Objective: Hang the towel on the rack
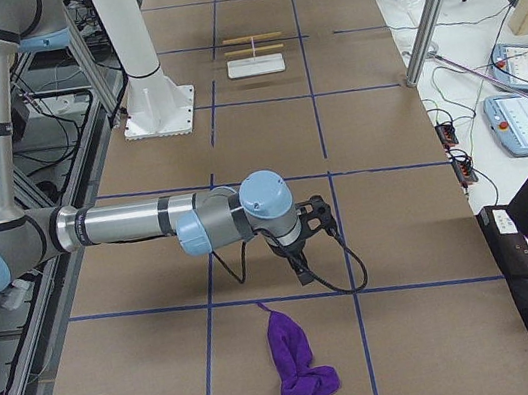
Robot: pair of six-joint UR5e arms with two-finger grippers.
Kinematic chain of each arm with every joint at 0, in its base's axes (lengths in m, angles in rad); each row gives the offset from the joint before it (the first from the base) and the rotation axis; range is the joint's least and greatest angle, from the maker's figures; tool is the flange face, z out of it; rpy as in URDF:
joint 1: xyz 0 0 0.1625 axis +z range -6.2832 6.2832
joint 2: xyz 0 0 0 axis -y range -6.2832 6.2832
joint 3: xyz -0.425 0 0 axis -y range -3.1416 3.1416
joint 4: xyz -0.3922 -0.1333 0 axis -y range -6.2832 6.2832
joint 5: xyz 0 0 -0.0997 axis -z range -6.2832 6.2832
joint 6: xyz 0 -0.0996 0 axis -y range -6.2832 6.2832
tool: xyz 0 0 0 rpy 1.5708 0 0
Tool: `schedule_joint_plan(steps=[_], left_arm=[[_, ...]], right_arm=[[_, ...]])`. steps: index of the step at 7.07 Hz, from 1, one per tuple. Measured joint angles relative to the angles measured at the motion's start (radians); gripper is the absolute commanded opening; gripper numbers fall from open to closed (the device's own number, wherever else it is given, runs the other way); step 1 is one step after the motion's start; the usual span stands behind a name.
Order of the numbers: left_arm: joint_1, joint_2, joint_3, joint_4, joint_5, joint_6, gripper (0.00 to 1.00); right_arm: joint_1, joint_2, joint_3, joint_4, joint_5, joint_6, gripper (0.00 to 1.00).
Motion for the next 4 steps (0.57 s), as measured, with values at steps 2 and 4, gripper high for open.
schedule_joint_plan(steps=[2,4], left_arm=[[0.0,0.006,0.032,-0.086,0.002,-0.003,1.0],[0.001,0.005,0.034,-0.098,0.002,-0.003,1.0]], right_arm=[[-0.016,-0.021,-0.136,0.22,0.002,-0.058,1.0],[-0.121,-0.019,-0.224,0.356,-0.003,-0.038,1.0]])
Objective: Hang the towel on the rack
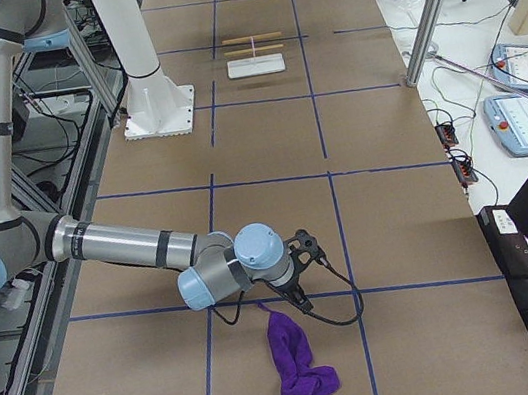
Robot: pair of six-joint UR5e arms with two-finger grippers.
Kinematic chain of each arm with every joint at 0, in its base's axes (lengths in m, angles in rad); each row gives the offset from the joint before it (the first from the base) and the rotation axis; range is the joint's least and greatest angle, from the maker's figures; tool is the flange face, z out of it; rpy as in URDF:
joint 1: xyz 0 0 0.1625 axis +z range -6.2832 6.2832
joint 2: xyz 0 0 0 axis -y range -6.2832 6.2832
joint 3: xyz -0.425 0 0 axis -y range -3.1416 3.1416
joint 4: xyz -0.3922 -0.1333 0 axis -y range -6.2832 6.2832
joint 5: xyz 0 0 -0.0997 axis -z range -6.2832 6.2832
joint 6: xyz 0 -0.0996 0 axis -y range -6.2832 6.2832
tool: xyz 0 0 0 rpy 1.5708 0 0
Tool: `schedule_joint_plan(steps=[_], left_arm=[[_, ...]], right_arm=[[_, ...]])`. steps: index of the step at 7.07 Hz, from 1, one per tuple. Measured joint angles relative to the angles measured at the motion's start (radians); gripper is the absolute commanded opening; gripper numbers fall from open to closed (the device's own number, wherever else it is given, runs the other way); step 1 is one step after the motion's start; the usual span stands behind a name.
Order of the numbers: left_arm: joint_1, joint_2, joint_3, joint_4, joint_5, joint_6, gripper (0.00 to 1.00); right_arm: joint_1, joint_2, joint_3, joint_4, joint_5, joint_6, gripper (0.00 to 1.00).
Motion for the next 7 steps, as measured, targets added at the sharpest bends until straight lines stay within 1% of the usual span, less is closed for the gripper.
schedule_joint_plan(steps=[1,2,3,4,5,6,7], left_arm=[[0.0,-0.001,-0.002,-0.002,0.0,0.0,1.0],[0.0,-0.002,-0.005,-0.002,0.0,0.0,1.0],[0.001,-0.003,-0.009,-0.002,0.0,0.0,1.0],[0.001,-0.004,-0.011,-0.002,0.0,0.0,1.0],[0.001,-0.006,-0.011,-0.002,0.0,0.0,1.0],[0.001,-0.007,-0.012,-0.002,0.0,0.0,1.0],[0.001,-0.007,-0.012,-0.002,0.0,-0.001,1.0]], right_arm=[[-0.08,0.007,-0.033,0.025,-0.021,0.031,1.0],[-0.133,0.009,-0.083,0.07,-0.071,0.048,1.0],[-0.158,0.009,-0.152,0.147,-0.123,0.055,0.99],[-0.167,0.012,-0.215,0.219,-0.149,0.056,0.96],[-0.168,0.011,-0.246,0.261,-0.177,0.053,0.88],[-0.168,0.008,-0.258,0.277,-0.212,0.046,0.47],[-0.168,0.005,-0.264,0.282,-0.231,0.034,0.03]])
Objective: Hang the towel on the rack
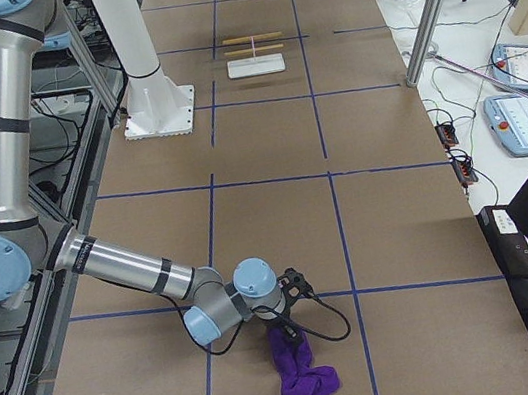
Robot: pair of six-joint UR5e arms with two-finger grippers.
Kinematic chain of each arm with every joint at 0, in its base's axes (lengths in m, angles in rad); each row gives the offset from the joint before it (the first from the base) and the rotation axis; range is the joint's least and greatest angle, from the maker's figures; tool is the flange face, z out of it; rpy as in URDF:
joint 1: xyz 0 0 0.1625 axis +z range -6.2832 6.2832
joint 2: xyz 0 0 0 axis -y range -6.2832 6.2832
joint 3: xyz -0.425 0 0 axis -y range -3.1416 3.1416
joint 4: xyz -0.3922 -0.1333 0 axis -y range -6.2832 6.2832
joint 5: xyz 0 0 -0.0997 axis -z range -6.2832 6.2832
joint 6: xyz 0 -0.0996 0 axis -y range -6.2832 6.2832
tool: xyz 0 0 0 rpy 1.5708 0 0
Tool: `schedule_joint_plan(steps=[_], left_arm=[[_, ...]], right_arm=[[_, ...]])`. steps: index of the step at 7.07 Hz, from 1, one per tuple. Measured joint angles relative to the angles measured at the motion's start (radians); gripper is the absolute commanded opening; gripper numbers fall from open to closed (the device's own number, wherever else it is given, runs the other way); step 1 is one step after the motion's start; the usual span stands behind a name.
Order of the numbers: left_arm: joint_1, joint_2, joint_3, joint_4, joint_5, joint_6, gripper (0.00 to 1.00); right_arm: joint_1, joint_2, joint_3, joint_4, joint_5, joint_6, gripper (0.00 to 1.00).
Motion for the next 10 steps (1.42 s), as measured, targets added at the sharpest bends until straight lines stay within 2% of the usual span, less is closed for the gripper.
schedule_joint_plan(steps=[1,4,7,8,10], left_arm=[[0.0,0.0,0.0,0.0,0.0,0.0,1.0],[0.0,0.0,0.001,0.0,0.0,0.001,1.0],[0.001,-0.014,0.005,-0.033,0.0,-0.013,1.0],[0.0,-0.012,0.019,-0.105,0.0,-0.018,1.0],[0.021,-0.025,0.027,-0.187,0.004,-0.025,1.0]], right_arm=[[0.001,-0.002,0.0,0.002,-0.009,-0.021,0.0],[0.011,-0.005,0.04,0.001,-0.001,-0.057,0.0],[0.04,-0.009,0.185,-0.037,0.006,-0.059,0.0],[0.045,0.008,0.266,-0.126,0.005,-0.058,0.0],[0.035,0.093,0.494,-0.424,0.007,-0.033,0.0]])
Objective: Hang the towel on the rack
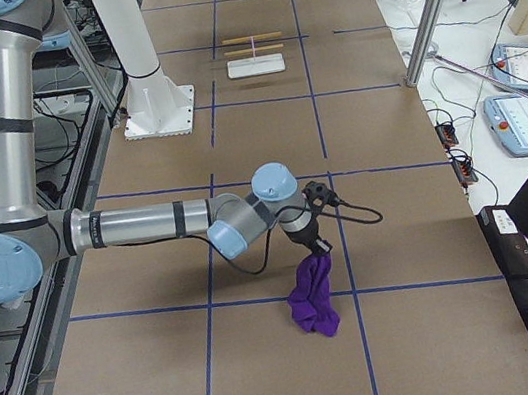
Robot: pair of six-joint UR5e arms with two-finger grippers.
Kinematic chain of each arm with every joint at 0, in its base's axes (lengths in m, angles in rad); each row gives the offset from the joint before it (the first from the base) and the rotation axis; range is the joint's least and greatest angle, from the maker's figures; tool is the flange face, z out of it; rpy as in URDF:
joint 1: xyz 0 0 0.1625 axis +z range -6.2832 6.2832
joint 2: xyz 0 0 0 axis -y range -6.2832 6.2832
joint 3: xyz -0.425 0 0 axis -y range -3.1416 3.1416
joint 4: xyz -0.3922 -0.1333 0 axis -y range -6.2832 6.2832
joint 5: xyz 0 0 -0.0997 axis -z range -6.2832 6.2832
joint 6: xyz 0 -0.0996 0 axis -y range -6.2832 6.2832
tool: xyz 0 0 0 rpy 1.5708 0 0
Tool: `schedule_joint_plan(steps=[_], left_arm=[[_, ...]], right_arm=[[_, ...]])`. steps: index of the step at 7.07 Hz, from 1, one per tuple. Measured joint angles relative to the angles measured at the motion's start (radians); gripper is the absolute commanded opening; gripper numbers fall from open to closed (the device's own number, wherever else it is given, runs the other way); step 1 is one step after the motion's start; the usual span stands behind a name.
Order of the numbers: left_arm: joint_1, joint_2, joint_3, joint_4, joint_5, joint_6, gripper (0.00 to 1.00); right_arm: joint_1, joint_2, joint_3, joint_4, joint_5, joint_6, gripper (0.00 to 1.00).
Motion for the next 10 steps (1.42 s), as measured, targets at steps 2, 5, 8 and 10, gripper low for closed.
schedule_joint_plan(steps=[2,5,8,10], left_arm=[[0.059,-0.059,-0.012,0.048,0.038,-0.073,1.0],[0.19,-0.219,-0.068,0.178,0.073,-0.469,1.0],[0.423,-0.457,-0.165,0.361,0.094,-1.102,0.66],[0.594,-0.587,-0.161,0.373,0.169,-1.474,0.7]], right_arm=[[-0.069,0.142,0.13,-0.192,0.017,0.144,0.0],[-0.27,0.379,0.169,-0.227,-0.009,0.557,0.0],[-0.485,0.529,0.215,-0.224,-0.182,0.737,0.0],[-0.613,0.617,0.239,-0.223,-0.304,0.716,0.0]])
